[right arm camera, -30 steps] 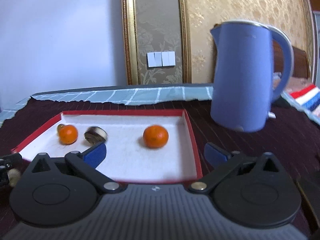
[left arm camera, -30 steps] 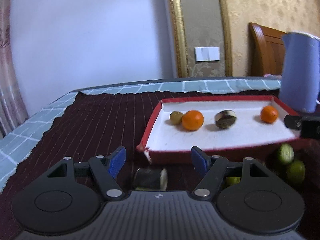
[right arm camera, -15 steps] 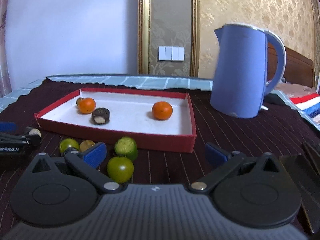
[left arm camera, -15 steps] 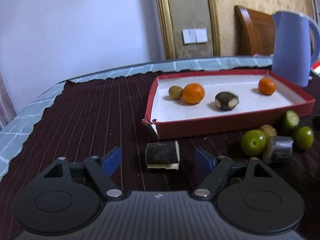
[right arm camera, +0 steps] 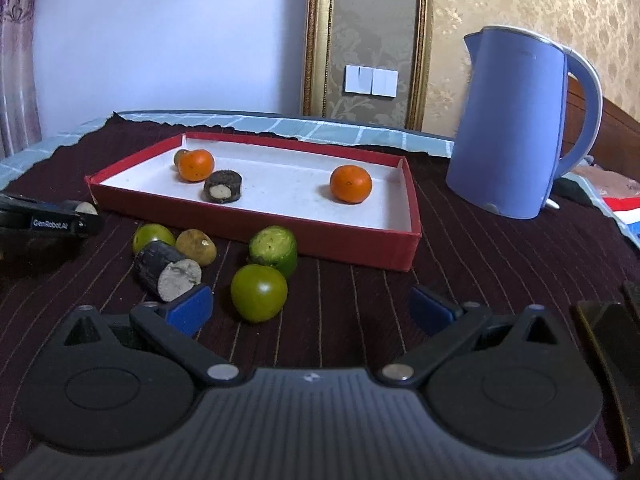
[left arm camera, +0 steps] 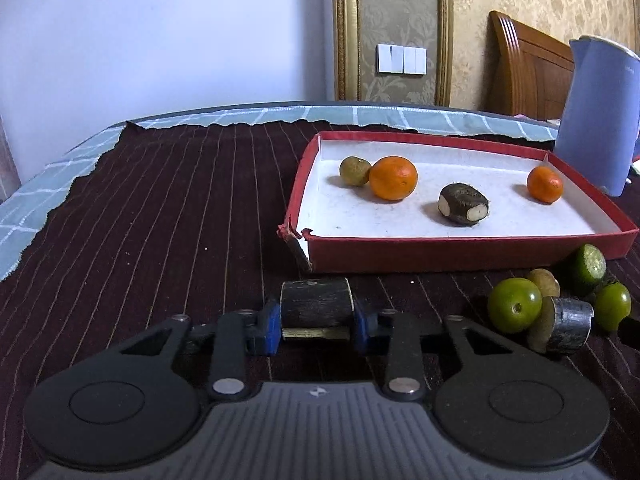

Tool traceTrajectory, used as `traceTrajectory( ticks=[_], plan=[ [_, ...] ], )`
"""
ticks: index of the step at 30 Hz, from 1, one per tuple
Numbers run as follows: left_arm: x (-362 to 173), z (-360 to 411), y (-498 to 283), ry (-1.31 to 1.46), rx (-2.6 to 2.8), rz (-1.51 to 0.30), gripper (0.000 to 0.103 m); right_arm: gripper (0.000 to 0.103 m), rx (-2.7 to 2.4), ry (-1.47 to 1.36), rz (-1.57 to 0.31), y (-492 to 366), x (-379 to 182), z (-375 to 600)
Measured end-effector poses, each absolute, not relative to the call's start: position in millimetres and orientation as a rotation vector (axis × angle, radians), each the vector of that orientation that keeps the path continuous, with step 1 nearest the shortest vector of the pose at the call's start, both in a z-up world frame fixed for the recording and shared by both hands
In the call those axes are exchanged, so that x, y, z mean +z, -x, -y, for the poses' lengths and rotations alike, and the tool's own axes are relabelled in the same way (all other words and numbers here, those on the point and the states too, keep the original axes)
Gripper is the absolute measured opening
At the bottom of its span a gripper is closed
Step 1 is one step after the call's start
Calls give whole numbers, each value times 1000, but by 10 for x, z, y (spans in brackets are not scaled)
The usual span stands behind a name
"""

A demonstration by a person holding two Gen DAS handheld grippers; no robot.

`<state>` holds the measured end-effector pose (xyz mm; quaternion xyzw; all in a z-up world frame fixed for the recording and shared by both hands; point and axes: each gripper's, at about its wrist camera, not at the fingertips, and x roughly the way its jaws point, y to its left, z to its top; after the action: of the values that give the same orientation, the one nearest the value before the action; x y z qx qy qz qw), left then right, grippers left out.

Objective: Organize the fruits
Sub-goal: 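Grasp the dark cylindrical fruit with left gripper while right grasps green fruit, then lift the dark cylindrical fruit and green fruit and carry them over the tray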

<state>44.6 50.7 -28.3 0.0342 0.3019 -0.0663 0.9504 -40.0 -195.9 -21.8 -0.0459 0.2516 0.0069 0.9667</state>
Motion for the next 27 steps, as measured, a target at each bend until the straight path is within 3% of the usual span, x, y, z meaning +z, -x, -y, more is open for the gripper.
traceTrajectory(
  ticks=[4,9,13,16,27],
  plan=[
    [-280,-505,-441,-64,-135,-614,34,85,27,98,-542,329,-236,1944],
    [-279,-508,-447,-64,-134,-616,34,76,57,135,-580,175,-275,1867],
    [-279,-514,-447,-62,-135,-616,34,46,111,115,-597,85,-283,1831],
    [-281,-511,-448,-61,-135,-617,34,29,128,105,-590,126,-286,1810],
    [-210,-440,-286,-67,-128,-587,34,30,84,88,-553,313,-231,1803]
  ],
)
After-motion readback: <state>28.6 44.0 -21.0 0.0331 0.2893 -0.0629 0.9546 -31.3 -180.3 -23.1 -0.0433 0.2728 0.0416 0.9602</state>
